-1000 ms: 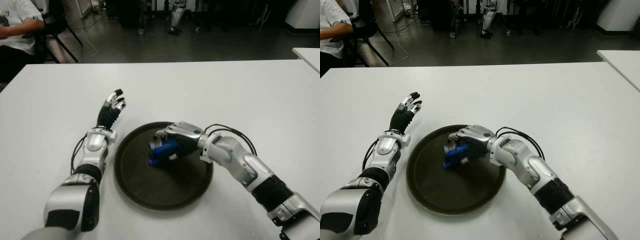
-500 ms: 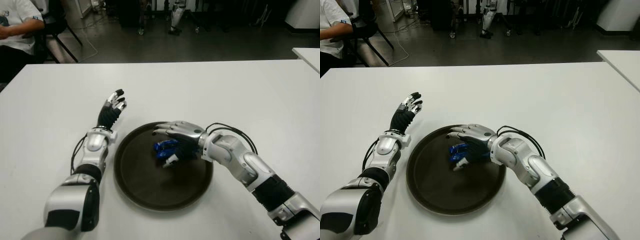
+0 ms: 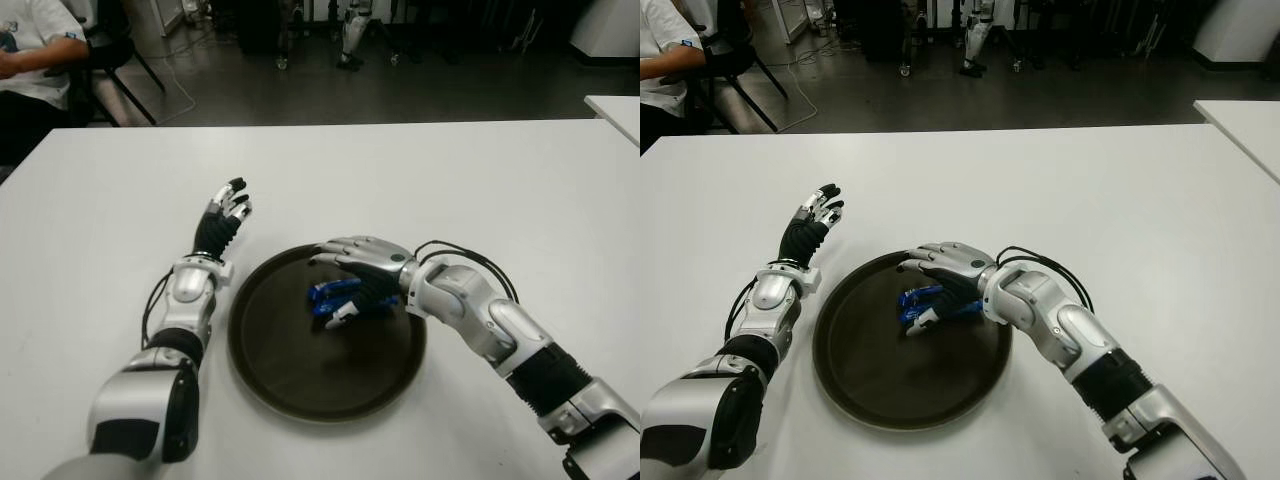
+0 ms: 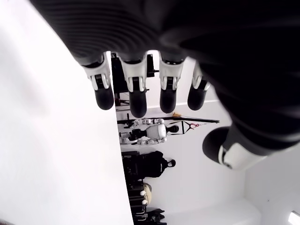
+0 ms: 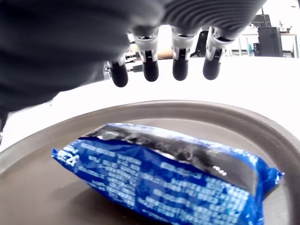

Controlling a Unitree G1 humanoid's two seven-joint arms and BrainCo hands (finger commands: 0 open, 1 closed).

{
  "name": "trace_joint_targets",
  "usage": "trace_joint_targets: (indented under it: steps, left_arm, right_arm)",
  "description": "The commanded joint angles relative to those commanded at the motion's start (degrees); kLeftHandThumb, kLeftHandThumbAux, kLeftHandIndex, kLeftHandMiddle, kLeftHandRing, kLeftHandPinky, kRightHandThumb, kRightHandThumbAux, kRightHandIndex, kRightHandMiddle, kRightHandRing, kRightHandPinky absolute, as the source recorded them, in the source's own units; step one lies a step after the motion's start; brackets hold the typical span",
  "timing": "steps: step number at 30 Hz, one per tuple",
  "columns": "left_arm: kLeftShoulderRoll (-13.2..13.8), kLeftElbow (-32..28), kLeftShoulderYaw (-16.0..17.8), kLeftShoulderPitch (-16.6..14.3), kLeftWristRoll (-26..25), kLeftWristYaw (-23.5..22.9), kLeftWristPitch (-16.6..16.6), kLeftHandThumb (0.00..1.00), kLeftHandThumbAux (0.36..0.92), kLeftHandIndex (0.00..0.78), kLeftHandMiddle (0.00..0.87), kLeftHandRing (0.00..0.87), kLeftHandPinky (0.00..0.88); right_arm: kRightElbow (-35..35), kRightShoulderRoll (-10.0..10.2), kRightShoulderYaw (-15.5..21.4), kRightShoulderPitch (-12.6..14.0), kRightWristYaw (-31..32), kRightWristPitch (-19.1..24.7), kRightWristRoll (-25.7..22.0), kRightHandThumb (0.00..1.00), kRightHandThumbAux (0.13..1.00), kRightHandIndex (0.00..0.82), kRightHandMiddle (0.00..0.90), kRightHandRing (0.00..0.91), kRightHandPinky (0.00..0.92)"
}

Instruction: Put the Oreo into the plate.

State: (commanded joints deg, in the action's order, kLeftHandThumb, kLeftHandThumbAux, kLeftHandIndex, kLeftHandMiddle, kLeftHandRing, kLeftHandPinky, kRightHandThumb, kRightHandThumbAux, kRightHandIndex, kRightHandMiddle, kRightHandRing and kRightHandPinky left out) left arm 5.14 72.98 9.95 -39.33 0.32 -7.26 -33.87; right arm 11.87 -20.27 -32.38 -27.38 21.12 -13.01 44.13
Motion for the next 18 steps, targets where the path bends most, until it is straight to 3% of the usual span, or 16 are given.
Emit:
trace_joint_targets:
  steps: [6,10,14,18]
  left_arm:
    - [-0.07,-0.1,0.13,0.11,-0.08,-0.58,0.02,0.165,0.538,0.04,0.112,0.086,0.076]
    - [-0.12,-0.14,0.1,0.32,-0.03,-0.38,-0.13,0.163,0.528,0.033,0.1,0.071,0.058]
    - [-0.14,-0.04,0.01,0.14,0.05,-0.2,0.22,0.167,0.511,0.033,0.093,0.061,0.054]
    - [-0.09,-0.09,-0.31,-0.03,0.29,-0.41,0.22,0.169,0.505,0.04,0.1,0.067,0.061]
  right_arm:
    - [0.55,-0.42,0.62,-0.35,-0.22,-0.37,-0.31,0.0,0.331,0.0,0.0,0.0,0.0]
    - [-0.69,-3.53,4.79,-2.0,1.43,-2.14,-4.32,0.0,0.322,0.0,0.0,0.0,0.0]
    - [4.03,-3.01,10.6,-1.71,-8.47,-6.17,-7.88,0.009,0.327,0.0,0.0,0.0,0.0]
    - [8.75,-0.81,16.89,-2.43,-18.62,-9.81,-12.54,0.023,0.347,0.0,0.0,0.0,0.0]
